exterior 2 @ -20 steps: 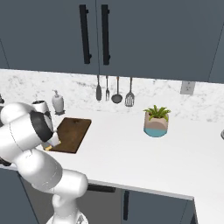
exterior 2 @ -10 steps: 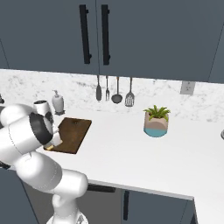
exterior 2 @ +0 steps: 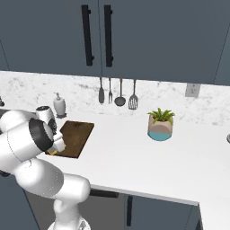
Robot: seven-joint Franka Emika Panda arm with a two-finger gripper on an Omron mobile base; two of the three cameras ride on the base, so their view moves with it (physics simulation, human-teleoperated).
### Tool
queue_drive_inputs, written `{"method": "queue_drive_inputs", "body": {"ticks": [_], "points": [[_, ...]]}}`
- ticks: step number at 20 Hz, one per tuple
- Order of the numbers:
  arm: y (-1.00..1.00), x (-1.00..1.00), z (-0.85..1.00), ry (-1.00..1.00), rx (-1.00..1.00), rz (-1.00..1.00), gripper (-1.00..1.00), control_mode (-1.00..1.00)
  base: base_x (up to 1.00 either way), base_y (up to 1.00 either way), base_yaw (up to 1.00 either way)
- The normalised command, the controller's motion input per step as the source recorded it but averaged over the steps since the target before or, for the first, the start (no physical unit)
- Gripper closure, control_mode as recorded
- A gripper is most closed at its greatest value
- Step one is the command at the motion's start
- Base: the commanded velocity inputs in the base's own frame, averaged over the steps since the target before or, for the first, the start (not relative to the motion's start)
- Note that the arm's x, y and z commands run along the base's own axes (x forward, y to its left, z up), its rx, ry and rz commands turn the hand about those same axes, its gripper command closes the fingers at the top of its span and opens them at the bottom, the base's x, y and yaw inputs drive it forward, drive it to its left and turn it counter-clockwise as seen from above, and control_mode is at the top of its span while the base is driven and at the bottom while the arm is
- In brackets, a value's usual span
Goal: Pick up the sponge from the counter and clean the cutting board by briefly scrubbing or pressing down on the cutting board. Once finished, release the sponge.
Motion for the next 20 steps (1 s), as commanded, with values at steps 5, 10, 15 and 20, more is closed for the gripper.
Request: {"method": "queue_drive_inputs", "body": {"ticks": [5,10,15,20], "points": [[-0.37,0.00,-0.16,0.05,0.02,0.00,1.00,-1.00,0.00,0.00,0.00],[-0.51,0.00,-0.19,0.05,0.04,0.00,1.00,-1.00,0.00,0.00,0.00],[-0.43,0.00,-0.37,0.01,0.00,0.00,1.00,-1.00,0.00,0.00,0.00],[-0.52,-0.05,-0.30,0.00,0.01,0.00,1.00,-1.00,0.00,0.00,0.00]]}}
